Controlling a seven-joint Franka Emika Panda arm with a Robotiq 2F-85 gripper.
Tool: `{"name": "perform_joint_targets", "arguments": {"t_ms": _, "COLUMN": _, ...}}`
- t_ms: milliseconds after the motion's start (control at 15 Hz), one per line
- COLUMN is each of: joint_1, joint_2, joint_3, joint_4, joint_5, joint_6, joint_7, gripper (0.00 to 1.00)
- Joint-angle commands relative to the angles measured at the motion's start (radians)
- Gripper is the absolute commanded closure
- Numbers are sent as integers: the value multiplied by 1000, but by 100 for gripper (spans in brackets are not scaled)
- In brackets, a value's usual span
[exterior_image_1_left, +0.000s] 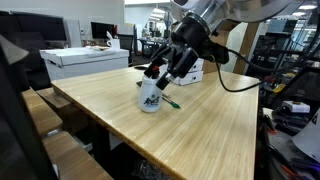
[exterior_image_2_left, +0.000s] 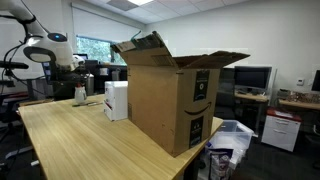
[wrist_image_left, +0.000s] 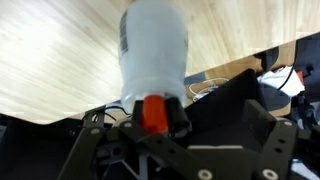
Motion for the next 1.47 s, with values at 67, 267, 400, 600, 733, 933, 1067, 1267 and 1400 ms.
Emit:
{"name": "perform_joint_targets", "arguments": {"t_ms": 67, "joint_1": -26, "joint_2": 9, "joint_3": 14, "joint_4": -110, "joint_5": -338, "joint_6": 76, "joint_7": 242, "gripper": 0}}
{"name": "perform_joint_targets", "arguments": {"t_ms": 267, "joint_1": -59, "joint_2": -19, "joint_3": -11, "joint_4": -158, "joint_5": -576, "joint_6": 87, "joint_7": 367, "gripper": 0}}
{"name": "perform_joint_targets", "arguments": {"t_ms": 400, "joint_1": -87, "joint_2": -48, "joint_3": -30, "joint_4": -157, "joint_5": -729, "joint_6": 40, "joint_7": 463, "gripper": 0}}
{"name": "perform_joint_targets", "arguments": {"t_ms": 600, "joint_1": -116, "joint_2": -93, "joint_3": -45, "joint_4": -115, "joint_5": -990, "joint_6": -76, "joint_7": 632, "gripper": 0}}
{"name": "perform_joint_targets", "arguments": {"t_ms": 733, "joint_1": -116, "joint_2": -111, "joint_3": -36, "joint_4": -65, "joint_5": -1137, "joint_6": -158, "joint_7": 735, "gripper": 0}}
{"name": "perform_joint_targets", "arguments": {"t_ms": 933, "joint_1": -89, "joint_2": -120, "joint_3": -21, "joint_4": 13, "joint_5": -1236, "joint_6": -263, "joint_7": 802, "gripper": 0}}
{"name": "perform_joint_targets", "arguments": {"t_ms": 1067, "joint_1": -78, "joint_2": -121, "joint_3": -13, "joint_4": 59, "joint_5": -1267, "joint_6": -324, "joint_7": 829, "gripper": 0}}
{"name": "perform_joint_targets", "arguments": {"t_ms": 1267, "joint_1": -89, "joint_2": -118, "joint_3": -14, "joint_4": 107, "joint_5": -1300, "joint_6": -400, "joint_7": 947, "gripper": 0}}
{"name": "perform_joint_targets", "arguments": {"t_ms": 1400, "joint_1": -101, "joint_2": -115, "joint_3": -16, "joint_4": 122, "joint_5": -1384, "joint_6": -444, "joint_7": 1002, "gripper": 0}}
